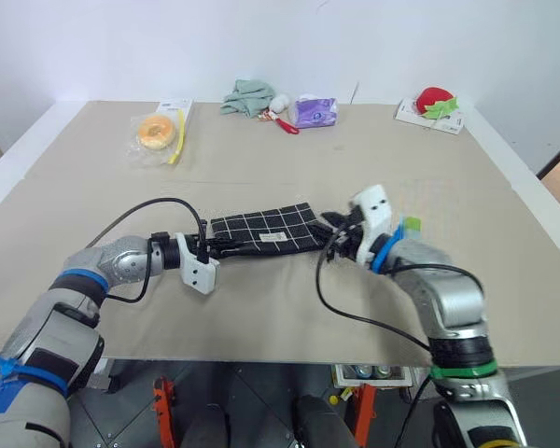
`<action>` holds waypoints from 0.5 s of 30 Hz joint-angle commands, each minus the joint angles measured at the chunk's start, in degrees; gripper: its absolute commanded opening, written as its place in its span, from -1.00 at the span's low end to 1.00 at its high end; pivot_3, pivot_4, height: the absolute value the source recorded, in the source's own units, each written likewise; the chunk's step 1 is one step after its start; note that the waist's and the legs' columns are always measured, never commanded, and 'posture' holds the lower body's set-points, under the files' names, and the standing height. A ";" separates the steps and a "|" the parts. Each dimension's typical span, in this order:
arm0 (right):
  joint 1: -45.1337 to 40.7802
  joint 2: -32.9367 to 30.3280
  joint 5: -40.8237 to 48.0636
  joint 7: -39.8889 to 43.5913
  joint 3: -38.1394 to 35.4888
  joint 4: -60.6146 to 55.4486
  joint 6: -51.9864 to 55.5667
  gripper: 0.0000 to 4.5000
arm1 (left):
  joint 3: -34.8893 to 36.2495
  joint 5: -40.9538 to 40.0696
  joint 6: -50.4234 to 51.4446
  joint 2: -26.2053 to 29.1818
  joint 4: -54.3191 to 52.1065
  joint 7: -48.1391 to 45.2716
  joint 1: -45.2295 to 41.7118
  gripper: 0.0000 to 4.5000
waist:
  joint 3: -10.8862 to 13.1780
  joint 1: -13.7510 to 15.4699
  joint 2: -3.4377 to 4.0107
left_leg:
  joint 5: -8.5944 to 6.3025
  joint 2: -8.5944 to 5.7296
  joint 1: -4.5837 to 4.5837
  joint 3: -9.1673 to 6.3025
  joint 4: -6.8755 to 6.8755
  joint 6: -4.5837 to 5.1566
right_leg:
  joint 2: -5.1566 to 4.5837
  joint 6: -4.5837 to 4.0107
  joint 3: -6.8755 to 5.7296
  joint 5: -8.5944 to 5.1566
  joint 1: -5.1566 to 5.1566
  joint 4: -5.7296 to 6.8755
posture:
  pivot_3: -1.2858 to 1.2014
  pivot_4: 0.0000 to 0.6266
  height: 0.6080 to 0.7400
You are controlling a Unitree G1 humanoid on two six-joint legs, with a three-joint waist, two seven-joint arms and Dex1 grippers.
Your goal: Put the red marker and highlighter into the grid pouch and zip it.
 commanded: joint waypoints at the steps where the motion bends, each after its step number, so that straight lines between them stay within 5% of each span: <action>1: 0.88 -1.33 1.33 -3.17 -1.83 -4.37 7.42 0.89 | -0.23 -1.57 1.22 0.07 -1.81 -3.53 2.65 -1.00 | 0.00 0.03 0.00 | 0.00 0.00 0.01 0.00 -0.01 0.00 | 0.00 0.00 0.00 -0.01 0.00 0.00 | 0.03 -0.52 0.99; 15: 0.70 3.71 0.48 -12.19 0.82 -1.35 15.11 0.89 | 2.27 -6.03 6.22 -0.74 -8.00 -11.15 5.45 -1.00 | -0.01 -0.12 0.02 | 0.00 0.00 0.01 0.02 -0.01 0.00 | 0.00 -0.01 0.01 -0.03 -0.01 0.00 | 0.03 -0.52 0.99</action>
